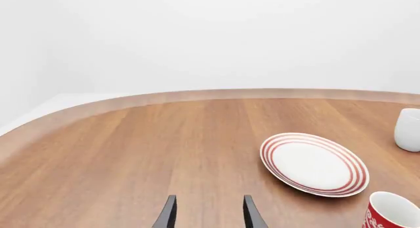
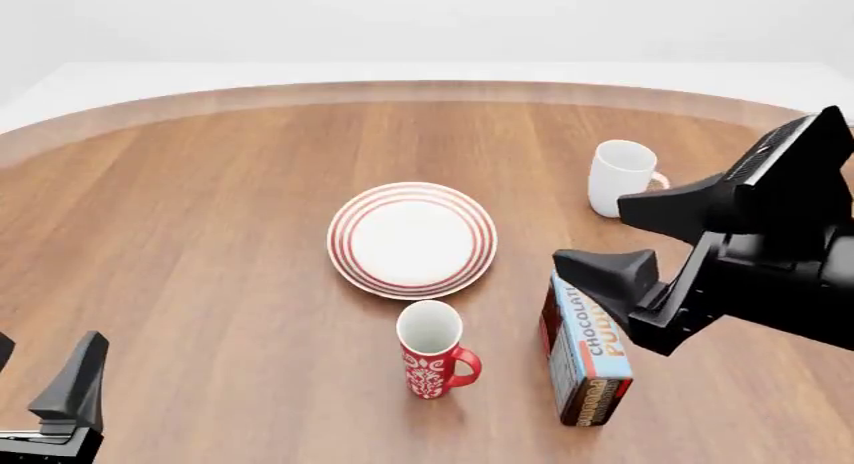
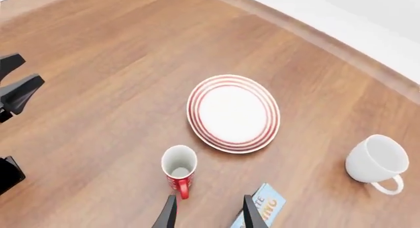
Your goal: Pick up the red mug and put it on the plate
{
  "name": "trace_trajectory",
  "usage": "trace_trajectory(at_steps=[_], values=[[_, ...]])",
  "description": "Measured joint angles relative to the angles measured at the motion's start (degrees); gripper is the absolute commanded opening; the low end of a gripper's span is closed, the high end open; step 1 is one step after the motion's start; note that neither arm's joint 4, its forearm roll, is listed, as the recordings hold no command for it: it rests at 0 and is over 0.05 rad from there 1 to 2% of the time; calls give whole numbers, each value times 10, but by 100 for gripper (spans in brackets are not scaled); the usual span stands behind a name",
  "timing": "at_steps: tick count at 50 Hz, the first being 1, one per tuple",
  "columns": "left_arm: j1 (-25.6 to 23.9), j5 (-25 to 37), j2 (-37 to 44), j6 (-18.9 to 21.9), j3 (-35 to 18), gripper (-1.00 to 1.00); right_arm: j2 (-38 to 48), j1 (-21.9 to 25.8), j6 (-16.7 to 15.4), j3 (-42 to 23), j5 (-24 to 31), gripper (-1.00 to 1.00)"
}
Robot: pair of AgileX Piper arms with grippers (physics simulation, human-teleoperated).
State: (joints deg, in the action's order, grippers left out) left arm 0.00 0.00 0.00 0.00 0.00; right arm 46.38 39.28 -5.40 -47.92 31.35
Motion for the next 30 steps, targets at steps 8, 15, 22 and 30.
trace_trajectory(at_steps=[8,15,22,30], values=[[0,0,0,0,0,100,15,8,4,4,2,100],[0,0,0,0,0,100,33,17,11,7,-4,100],[0,0,0,0,0,100,52,26,17,11,-13,100],[0,0,0,0,0,100,78,39,26,10,-22,100]])
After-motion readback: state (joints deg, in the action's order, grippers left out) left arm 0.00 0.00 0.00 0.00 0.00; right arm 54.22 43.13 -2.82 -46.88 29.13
